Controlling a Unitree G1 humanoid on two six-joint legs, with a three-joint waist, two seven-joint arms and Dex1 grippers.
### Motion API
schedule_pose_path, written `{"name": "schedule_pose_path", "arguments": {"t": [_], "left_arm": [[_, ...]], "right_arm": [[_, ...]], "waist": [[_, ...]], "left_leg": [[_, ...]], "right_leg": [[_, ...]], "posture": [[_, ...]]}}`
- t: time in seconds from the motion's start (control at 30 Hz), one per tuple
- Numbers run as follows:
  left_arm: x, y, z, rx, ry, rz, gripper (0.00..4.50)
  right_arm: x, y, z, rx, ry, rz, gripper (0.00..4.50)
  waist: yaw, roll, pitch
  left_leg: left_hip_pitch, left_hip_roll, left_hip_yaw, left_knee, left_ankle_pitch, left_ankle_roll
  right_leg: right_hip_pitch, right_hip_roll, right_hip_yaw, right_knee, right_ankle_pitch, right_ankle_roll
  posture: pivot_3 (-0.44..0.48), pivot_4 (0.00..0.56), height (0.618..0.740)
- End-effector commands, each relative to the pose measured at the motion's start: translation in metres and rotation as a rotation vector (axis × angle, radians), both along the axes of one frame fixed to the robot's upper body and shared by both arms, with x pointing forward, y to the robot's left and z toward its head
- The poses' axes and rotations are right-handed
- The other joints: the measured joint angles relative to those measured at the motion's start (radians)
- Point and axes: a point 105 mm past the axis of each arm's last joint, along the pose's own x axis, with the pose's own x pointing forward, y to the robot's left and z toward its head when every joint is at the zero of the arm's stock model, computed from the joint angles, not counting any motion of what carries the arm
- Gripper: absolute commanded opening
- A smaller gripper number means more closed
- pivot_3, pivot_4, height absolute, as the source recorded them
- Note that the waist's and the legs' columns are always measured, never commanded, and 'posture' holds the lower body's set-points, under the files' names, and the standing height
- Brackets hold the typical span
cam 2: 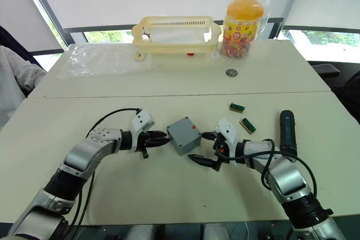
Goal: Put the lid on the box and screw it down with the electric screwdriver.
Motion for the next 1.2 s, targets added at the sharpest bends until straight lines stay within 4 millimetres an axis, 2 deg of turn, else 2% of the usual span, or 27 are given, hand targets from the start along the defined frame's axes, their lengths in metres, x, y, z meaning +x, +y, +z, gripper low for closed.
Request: {"name": "schedule_pose_path", "arguments": {"t": [0.03, 0.3, 0.43, 0.67, 0.87, 1.07, 1.17, 1.2], "left_arm": [[0.006, -0.007, 0.008, 0.009, -0.052, -0.029, 1.25], [0.009, -0.013, 0.007, 0.05, -0.074, -0.097, 1.25], [0.007, -0.014, 0.006, 0.061, -0.067, -0.119, 1.25], [-0.011, -0.01, 0.001, 0.091, -0.024, -0.183, 1.25], [-0.016, -0.013, 0.001, 0.079, -0.01, -0.193, 1.25], [-0.007, 0.007, 0.016, 0.079, -0.035, -0.131, 1.25], [-0.006, 0.02, 0.037, 0.049, -0.055, -0.11, 1.25], [-0.005, 0.023, 0.048, 0.029, -0.066, -0.105, 1.25]], "right_arm": [[-0.01, 0.008, 0.011, 0.022, -0.026, 0.053, 4.45], [-0.027, 0.012, 0.008, 0.031, 0.003, 0.046, 4.45], [-0.026, 0.012, 0.007, 0.036, -0.004, 0.017, 4.45], [-0.018, 0.004, 0.008, 0.02, -0.027, -0.009, 4.45], [-0.017, -0.001, 0.013, 0.013, -0.033, -0.008, 4.45], [-0.02, -0.03, 0.053, 0.061, 0.005, -0.041, 4.45], [-0.013, -0.047, 0.085, 0.145, 0.0, -0.099, 4.45], [-0.005, -0.051, 0.096, 0.191, -0.024, -0.133, 4.45]], "waist": [[-0.002, 0.0, 0.0], [-0.002, 0.0, 0.0], [-0.003, 0.0, 0.0], [-0.003, 0.0, -0.001], [-0.003, 0.0, -0.001], [-0.003, 0.0, -0.001], [-0.01, -0.001, -0.001], [-0.01, -0.001, 0.0]], "left_leg": [[0.0, 0.0, 0.0, 0.0, 0.0, 0.0], [0.0, 0.0, -0.001, 0.0, 0.0, 0.0], [0.0, 0.0, -0.001, 0.0, 0.0, 0.0], [0.0, 0.0, -0.001, 0.0, 0.0, 0.0], [0.0, 0.0, -0.001, 0.001, 0.0, 0.0], [0.0, 0.0, -0.001, 0.002, 0.0, 0.0], [0.001, 0.0, -0.002, 0.001, 0.0, 0.0], [0.001, 0.001, -0.002, 0.001, 0.0, 0.0]], "right_leg": [[0.0, 0.0, 0.0, 0.0, 0.0, 0.0], [0.0, 0.0, 0.0, 0.001, 0.0, 0.0], [0.0, 0.0, -0.001, 0.001, 0.0, 0.0], [0.0, 0.0, -0.001, 0.002, 0.0, 0.0], [0.001, 0.0, -0.001, 0.002, 0.0, 0.0], [0.001, 0.0, -0.001, 0.003, 0.0, 0.0], [0.0, 0.0, -0.001, 0.004, 0.0, 0.0], [0.0, 0.0, -0.001, 0.005, 0.0, 0.0]], "posture": [[0.0, 0.15, 0.74], [0.0, 0.15, 0.74], [0.0, 0.15, 0.74], [0.0, 0.15, 0.74], [0.0, 0.15, 0.74], [0.0, 0.15, 0.74], [0.0, 0.15, 0.74], [0.0, 0.15, 0.74]]}}
